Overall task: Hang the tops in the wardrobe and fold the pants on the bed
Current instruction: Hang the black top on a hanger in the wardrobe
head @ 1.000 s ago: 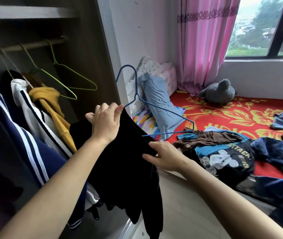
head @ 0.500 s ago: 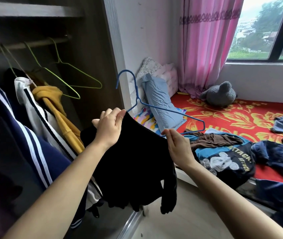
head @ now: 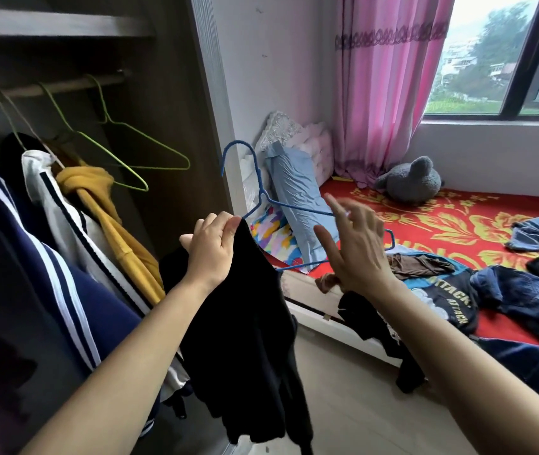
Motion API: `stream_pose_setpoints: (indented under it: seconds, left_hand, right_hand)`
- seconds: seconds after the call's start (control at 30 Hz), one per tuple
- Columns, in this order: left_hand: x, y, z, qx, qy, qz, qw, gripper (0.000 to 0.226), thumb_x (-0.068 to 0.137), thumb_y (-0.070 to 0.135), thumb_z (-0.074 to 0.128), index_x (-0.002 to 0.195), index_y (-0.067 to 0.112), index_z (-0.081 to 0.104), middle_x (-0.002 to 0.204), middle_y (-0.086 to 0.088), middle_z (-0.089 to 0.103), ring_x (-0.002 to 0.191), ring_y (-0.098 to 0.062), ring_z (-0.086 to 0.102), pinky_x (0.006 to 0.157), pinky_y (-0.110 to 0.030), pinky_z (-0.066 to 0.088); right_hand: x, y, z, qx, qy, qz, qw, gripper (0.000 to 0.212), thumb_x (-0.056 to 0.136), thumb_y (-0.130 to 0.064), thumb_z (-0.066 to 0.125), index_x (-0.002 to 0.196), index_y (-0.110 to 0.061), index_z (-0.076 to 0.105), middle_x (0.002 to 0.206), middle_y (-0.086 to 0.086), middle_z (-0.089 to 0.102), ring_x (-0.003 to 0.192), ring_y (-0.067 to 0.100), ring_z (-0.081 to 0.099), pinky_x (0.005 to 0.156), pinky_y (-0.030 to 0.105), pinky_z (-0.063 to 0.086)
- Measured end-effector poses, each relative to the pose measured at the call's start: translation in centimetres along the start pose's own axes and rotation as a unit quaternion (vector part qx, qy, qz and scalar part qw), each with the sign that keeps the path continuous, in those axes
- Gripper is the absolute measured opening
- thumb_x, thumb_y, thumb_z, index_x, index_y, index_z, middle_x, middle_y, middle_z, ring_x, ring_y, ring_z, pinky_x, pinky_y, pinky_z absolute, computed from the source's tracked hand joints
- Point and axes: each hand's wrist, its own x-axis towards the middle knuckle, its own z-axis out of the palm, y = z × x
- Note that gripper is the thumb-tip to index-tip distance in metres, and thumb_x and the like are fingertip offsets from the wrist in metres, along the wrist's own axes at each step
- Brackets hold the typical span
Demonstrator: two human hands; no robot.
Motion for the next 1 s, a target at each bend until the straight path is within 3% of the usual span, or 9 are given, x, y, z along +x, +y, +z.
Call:
stream_pose_setpoints:
  seconds: [0.07, 0.2, 0.3, 0.4, 0.47, 0.6, 0.73, 0.87, 1.0]
  left_hand:
    - [-0.1, 0.2, 0.0, 0.025, 0.029, 0.033, 0.999, 0.051, 0.097, 0.057, 0.026, 0.095, 0.023, 0.064, 0.089, 0.014, 0.052, 0.091, -0.011, 0.043, 0.083, -0.035, 0.021]
    - [0.0, 0.8, -0.7, 0.009, 0.04, 0.064, 0.997, 0.046, 0.1, 0.05, 0.032, 0.093, 0.019, 0.065, 0.088, 0.013, 0.057, 0.089, -0.016, 0.051, 0.083, -0.038, 0.031]
    - [0.0, 2.7, -0.8, -0.048, 0.029, 0.056, 0.997, 0.042, 0.101, 0.044, 0.037, 0.09, 0.013, 0.063, 0.086, 0.004, 0.064, 0.086, -0.026, 0.059, 0.083, -0.049, 0.046]
    - [0.4, 4.0, -1.0, -0.053, 0.028, 0.064, 0.996, 0.041, 0.1, 0.045, 0.039, 0.084, 0.014, 0.06, 0.079, 0.006, 0.06, 0.078, -0.023, 0.058, 0.081, -0.051, 0.048]
    - [1.0, 4.1, -1.1, -0.042, -0.004, 0.081, 0.996, 0.04, 0.102, 0.041, 0.043, 0.085, 0.01, 0.062, 0.083, 0.0, 0.063, 0.082, -0.024, 0.058, 0.081, -0.049, 0.048]
    - [2.4, 2.2, -3.1, 0.043, -0.056, 0.111, 0.991, 0.052, 0.101, 0.052, 0.037, 0.106, 0.013, 0.071, 0.103, -0.005, 0.061, 0.1, -0.023, 0.056, 0.091, -0.041, 0.046]
    - [3.2, -2.5, -5.1, 0.185, -0.122, 0.072, 0.973, 0.045, 0.101, 0.055, 0.037, 0.129, 0.027, 0.06, 0.122, -0.003, 0.059, 0.118, -0.027, 0.051, 0.108, -0.05, 0.033]
    - [2.5, -5.6, -3.9, -0.001, -0.117, 0.011, 0.993, 0.024, 0.099, 0.026, 0.058, 0.116, 0.016, 0.072, 0.102, -0.005, 0.068, 0.104, -0.025, 0.061, 0.094, -0.036, 0.047]
    - [1.1, -7.2, -2.3, -0.177, -0.12, -0.082, 0.973, 0.013, 0.098, 0.02, 0.06, 0.101, 0.02, 0.073, 0.093, 0.005, 0.071, 0.096, -0.014, 0.065, 0.084, -0.018, 0.048]
  right_hand:
    - [0.3, 0.6, 0.0, 0.041, -0.066, 0.009, 0.997, 0.042, 0.106, -0.044, 0.034, 0.131, -0.021, 0.059, 0.105, 0.002, 0.062, 0.099, 0.028, 0.06, 0.076, 0.035, 0.041]
    - [-0.2, 1.0, -0.3, 0.086, -0.058, -0.014, 0.994, 0.047, 0.106, -0.047, 0.029, 0.111, -0.018, 0.065, 0.099, -0.001, 0.07, 0.086, 0.024, 0.065, 0.065, 0.038, 0.05]
    - [-0.8, -0.7, 0.5, 0.14, -0.091, -0.011, 0.986, 0.037, 0.105, -0.043, 0.035, 0.101, -0.017, 0.062, 0.08, -0.011, 0.06, 0.073, 0.023, 0.061, 0.061, 0.039, 0.048]
    - [-1.8, -1.4, 1.5, 0.199, -0.102, 0.032, 0.974, 0.027, 0.107, -0.031, 0.041, 0.091, -0.015, 0.056, 0.063, -0.02, 0.044, 0.059, 0.016, 0.048, 0.058, 0.041, 0.045]
    - [-2.6, -1.3, 2.0, 0.223, -0.083, 0.067, 0.969, 0.027, 0.107, -0.029, 0.043, 0.089, -0.013, 0.056, 0.061, -0.018, 0.045, 0.056, 0.02, 0.054, 0.056, 0.043, 0.046]
    - [-3.7, -0.5, 2.4, 0.218, -0.02, 0.142, 0.965, 0.03, 0.107, -0.033, 0.044, 0.09, -0.013, 0.058, 0.058, -0.008, 0.056, 0.056, 0.026, 0.065, 0.055, 0.046, 0.05]
    - [-3.8, 0.9, 2.1, 0.17, 0.016, 0.145, 0.975, 0.034, 0.106, -0.038, 0.042, 0.089, -0.015, 0.06, 0.061, -0.003, 0.057, 0.053, 0.021, 0.056, 0.054, 0.044, 0.048]
    - [-3.0, 0.8, 1.0, 0.128, -0.005, 0.117, 0.985, 0.034, 0.104, -0.042, 0.049, 0.091, -0.018, 0.068, 0.062, -0.003, 0.061, 0.056, 0.021, 0.061, 0.051, 0.037, 0.045]
    - [-1.0, 0.9, -1.4, 0.037, 0.019, 0.058, 0.997, 0.028, 0.099, -0.047, 0.056, 0.094, -0.029, 0.077, 0.068, -0.004, 0.069, 0.058, 0.02, 0.061, 0.048, 0.022, 0.025]
